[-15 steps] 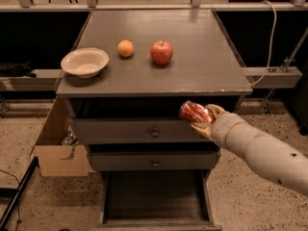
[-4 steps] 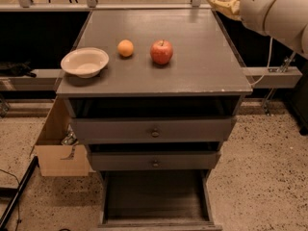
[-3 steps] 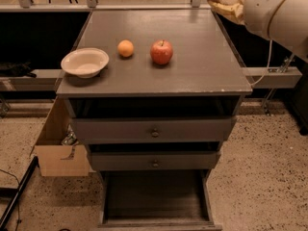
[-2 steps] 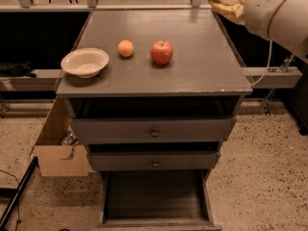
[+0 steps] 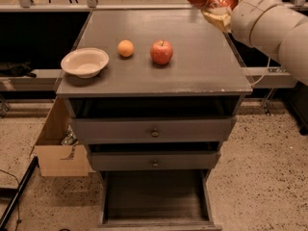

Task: Pick coke can from bottom drawer and place on counter

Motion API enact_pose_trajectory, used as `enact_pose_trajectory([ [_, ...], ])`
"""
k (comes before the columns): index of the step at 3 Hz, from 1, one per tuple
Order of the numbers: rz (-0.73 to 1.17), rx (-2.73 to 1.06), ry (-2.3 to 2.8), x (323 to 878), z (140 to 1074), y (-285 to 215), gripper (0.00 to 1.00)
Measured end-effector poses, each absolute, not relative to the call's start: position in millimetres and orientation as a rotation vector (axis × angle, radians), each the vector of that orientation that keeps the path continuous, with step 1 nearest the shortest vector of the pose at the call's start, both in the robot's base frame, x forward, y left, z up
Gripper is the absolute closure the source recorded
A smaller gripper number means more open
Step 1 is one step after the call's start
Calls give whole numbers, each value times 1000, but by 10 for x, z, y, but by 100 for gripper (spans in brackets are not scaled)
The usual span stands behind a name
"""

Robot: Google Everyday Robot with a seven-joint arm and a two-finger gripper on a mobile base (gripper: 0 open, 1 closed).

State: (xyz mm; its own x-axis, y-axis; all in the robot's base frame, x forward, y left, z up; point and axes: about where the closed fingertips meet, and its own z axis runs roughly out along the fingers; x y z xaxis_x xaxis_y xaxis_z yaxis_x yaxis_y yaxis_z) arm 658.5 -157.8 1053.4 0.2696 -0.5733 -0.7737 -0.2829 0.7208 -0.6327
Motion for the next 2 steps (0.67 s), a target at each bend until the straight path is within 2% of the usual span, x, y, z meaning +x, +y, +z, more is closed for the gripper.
enact_pose_trajectory([
  [2,-115,-676,1425,6571,10124,-1693,100],
])
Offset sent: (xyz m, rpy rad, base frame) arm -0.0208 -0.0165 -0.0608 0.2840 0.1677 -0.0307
